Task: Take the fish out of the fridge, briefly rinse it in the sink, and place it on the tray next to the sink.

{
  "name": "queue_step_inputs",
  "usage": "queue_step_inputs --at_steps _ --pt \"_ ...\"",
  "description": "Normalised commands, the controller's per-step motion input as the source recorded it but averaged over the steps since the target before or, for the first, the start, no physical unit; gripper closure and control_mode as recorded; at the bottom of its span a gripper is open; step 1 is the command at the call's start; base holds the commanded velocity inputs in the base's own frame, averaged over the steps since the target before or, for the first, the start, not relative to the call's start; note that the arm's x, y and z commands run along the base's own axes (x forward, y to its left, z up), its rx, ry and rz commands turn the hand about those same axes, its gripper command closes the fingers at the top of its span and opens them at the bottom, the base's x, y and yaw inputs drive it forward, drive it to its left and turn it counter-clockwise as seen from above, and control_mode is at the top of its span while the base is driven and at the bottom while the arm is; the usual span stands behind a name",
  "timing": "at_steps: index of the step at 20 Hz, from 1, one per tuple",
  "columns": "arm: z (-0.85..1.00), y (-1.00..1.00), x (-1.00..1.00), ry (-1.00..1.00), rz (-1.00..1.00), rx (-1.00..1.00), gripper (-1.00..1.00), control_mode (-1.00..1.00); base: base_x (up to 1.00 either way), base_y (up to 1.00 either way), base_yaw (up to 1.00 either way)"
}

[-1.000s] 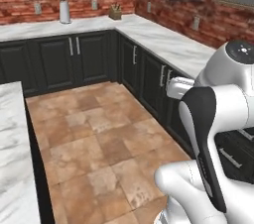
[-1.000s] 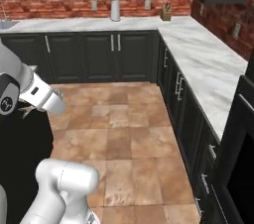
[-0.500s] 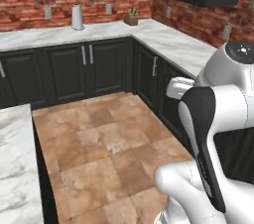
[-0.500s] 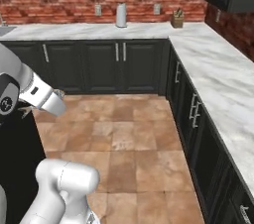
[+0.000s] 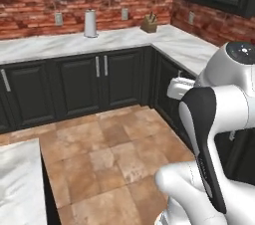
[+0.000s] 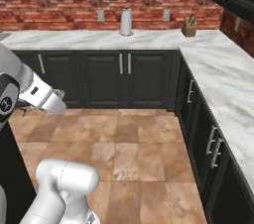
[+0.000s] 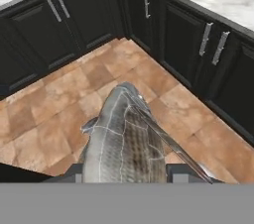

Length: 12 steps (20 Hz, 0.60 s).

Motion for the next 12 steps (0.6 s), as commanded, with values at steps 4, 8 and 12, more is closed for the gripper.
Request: queue_step_inputs --at_steps 4,8,12 --pt "0.00 0.00 0.00 0.00 0.00 0.00 1.00 1.00 1.00 0.38 0.08" --pt "0.00 0.00 0.00 0.00 0.00 0.00 1.00 1.00 1.00 0.39 0.08" --pt "0.00 0.00 0.00 0.00 0.00 0.00 1.00 1.00 1.00 0.41 0.07"
